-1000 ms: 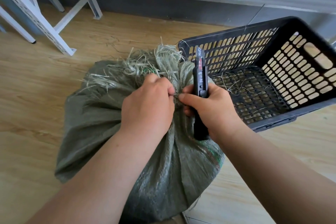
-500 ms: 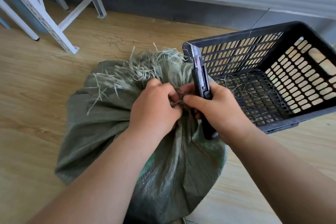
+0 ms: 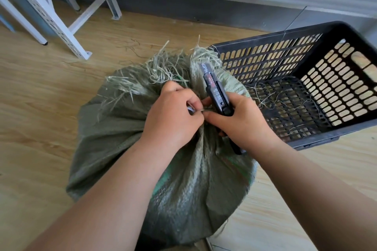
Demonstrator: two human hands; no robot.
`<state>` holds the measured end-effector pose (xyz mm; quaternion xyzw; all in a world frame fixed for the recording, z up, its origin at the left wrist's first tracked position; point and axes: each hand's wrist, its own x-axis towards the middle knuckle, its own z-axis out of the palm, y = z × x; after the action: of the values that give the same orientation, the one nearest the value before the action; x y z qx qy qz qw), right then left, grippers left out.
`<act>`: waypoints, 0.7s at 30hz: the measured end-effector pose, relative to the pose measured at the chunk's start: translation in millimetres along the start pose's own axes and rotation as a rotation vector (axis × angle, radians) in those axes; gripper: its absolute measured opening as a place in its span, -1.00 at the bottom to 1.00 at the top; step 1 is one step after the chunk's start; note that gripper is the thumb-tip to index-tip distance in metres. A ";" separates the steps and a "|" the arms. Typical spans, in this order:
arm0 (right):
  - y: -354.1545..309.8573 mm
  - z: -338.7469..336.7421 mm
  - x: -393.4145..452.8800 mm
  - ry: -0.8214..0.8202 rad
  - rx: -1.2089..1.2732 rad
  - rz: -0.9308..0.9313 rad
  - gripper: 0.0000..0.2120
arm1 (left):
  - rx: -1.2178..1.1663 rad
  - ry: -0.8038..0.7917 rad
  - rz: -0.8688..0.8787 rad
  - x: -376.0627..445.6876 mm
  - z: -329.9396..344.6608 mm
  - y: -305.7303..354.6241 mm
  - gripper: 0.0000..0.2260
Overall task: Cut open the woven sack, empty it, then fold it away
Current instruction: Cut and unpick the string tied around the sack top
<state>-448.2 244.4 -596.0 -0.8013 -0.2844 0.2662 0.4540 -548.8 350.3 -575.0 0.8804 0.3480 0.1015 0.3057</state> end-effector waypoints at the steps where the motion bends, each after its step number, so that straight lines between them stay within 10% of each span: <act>1: 0.6 0.9 -0.7 0.020 -0.019 -0.023 -0.85 | -0.004 -0.018 -0.009 0.7 -1.2 0.0 -0.92; 13: -17.9 -13.6 -13.6 0.191 -0.182 -0.089 -0.76 | -0.127 0.089 -0.090 7.8 -1.4 -7.1 -0.92; 21: -20.4 -2.1 -38.9 -0.091 0.044 0.115 -0.83 | -0.153 0.157 -0.059 12.8 0.1 -8.2 -0.93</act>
<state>-478.2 224.8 -570.5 -0.7931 -0.2524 0.3342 0.4422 -543.8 363.6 -580.5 0.8333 0.3878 0.1875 0.3466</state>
